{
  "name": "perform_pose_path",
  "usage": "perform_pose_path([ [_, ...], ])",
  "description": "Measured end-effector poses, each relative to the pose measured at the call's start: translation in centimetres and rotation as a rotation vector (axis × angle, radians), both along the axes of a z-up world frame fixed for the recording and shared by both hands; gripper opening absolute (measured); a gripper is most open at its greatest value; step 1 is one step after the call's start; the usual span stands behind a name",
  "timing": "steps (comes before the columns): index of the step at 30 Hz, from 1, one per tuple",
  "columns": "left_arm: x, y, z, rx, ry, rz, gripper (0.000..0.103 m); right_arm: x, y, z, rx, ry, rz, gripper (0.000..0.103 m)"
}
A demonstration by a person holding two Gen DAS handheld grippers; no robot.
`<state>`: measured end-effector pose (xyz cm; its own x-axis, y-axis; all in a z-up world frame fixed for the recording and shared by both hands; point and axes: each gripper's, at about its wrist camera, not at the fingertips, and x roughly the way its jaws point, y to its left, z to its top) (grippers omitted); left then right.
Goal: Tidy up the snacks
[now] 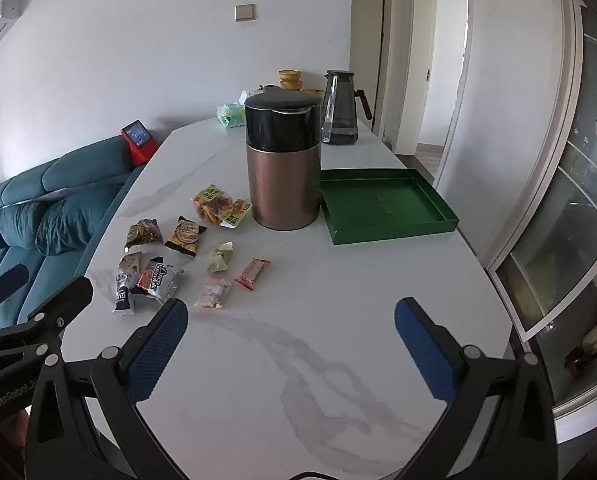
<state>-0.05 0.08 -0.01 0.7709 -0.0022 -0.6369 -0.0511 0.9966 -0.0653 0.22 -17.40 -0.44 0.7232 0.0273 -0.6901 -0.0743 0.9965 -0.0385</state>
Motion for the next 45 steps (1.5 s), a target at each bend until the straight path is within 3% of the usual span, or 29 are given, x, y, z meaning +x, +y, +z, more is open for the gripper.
perform_pose_path([
  [45, 0.9, -0.3, -0.9, 0.015, 0.026, 0.005, 0.102, 1.1, -0.4, -0.4, -0.004, 0.024, -0.011, 0.103],
])
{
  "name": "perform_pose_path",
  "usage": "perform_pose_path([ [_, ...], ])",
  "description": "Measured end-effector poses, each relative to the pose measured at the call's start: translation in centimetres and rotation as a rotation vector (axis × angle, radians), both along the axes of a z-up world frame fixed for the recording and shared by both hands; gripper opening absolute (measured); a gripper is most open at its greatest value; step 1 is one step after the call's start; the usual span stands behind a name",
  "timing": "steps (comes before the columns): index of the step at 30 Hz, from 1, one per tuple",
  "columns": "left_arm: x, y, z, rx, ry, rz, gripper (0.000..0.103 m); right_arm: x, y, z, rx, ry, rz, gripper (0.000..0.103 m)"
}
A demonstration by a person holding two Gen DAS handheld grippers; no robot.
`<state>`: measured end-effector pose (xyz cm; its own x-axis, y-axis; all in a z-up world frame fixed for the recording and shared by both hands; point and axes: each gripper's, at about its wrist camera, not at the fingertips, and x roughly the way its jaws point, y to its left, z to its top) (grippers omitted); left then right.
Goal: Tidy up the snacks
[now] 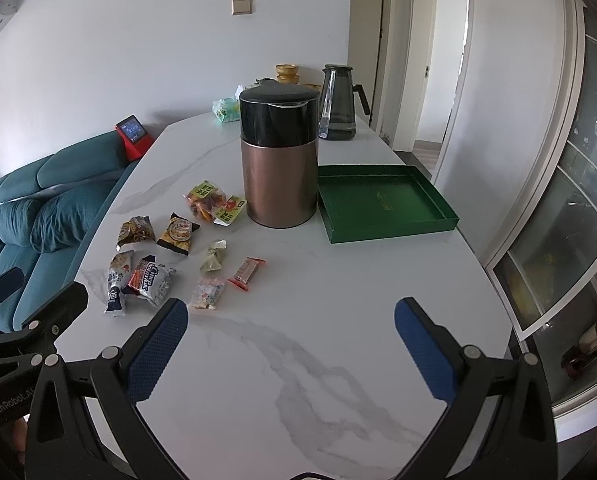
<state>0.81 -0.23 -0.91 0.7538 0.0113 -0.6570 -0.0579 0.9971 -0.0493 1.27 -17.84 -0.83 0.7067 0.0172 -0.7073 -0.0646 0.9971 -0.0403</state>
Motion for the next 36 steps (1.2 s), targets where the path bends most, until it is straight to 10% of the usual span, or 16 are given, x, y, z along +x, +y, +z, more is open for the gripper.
perform_pose_path([
  [36, -0.32, -0.23, 0.12, 0.001, 0.008, 0.007, 0.102, 0.01, -0.25, 0.14, 0.005, 0.009, 0.007, 0.103],
])
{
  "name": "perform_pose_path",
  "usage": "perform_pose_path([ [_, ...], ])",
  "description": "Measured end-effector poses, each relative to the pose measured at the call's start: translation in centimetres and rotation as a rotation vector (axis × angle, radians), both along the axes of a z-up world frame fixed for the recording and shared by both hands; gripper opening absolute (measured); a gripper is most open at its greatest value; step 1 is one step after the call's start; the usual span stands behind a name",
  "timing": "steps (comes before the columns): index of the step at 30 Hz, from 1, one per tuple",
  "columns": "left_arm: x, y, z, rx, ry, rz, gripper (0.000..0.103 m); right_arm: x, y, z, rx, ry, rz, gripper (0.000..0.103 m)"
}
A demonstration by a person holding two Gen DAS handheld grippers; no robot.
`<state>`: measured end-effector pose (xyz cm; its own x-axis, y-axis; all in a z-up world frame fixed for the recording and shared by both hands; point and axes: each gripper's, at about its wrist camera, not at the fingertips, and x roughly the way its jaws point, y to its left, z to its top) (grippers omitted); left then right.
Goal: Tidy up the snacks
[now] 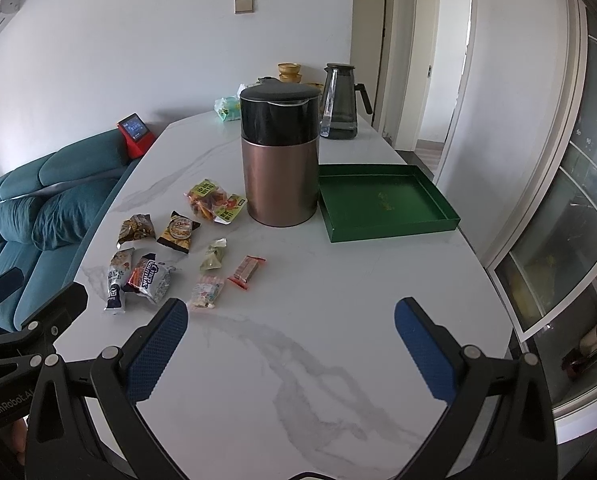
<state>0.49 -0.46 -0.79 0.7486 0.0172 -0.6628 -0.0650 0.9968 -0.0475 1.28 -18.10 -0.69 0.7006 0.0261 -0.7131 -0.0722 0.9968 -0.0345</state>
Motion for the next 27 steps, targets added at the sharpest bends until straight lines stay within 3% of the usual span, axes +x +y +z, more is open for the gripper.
perform_pose_path([
  [27, 0.7, 0.9, -0.1, -0.003, 0.020, 0.006, 0.102, 0.7, 0.5, -0.6, 0.005, 0.020, 0.014, 0.103],
])
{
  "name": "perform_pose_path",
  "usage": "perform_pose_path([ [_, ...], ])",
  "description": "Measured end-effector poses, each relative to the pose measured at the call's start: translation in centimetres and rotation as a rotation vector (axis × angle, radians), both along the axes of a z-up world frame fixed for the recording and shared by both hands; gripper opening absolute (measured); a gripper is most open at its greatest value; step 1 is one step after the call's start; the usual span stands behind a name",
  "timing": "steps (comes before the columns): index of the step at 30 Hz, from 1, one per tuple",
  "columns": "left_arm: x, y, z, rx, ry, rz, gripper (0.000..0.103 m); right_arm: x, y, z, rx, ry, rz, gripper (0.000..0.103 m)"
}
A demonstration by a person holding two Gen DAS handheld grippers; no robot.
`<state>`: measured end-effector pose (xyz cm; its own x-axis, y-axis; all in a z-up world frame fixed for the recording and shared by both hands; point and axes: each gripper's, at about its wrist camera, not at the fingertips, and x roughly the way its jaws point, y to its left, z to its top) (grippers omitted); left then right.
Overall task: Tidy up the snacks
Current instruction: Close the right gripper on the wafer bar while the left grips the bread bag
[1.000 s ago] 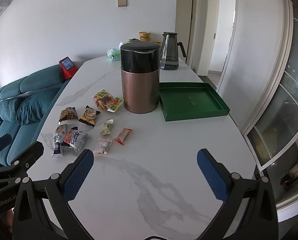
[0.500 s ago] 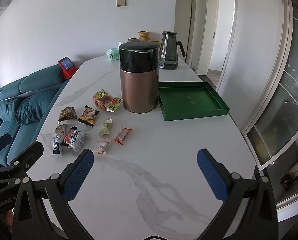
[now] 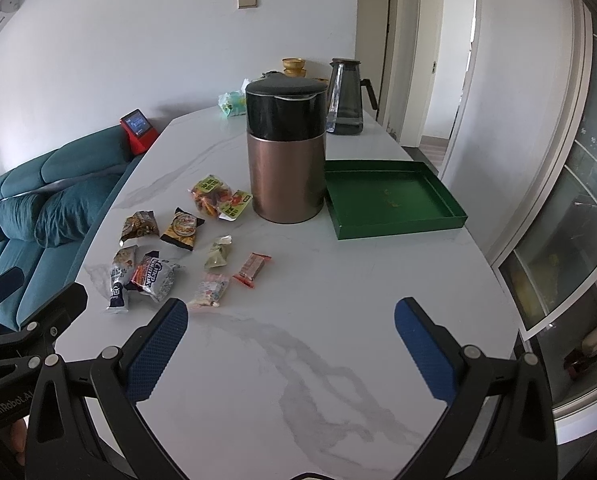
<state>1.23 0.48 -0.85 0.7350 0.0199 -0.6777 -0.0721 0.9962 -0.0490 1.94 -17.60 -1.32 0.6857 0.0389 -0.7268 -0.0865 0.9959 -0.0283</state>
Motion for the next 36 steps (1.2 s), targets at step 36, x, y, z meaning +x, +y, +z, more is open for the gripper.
perform_pose_path([
  [36, 14.4, 12.6, -13.3, 0.005, 0.301, 0.166, 0.102, 17.9, 6.4, -13.7, -0.007, 0.274, 0.042, 0.103],
])
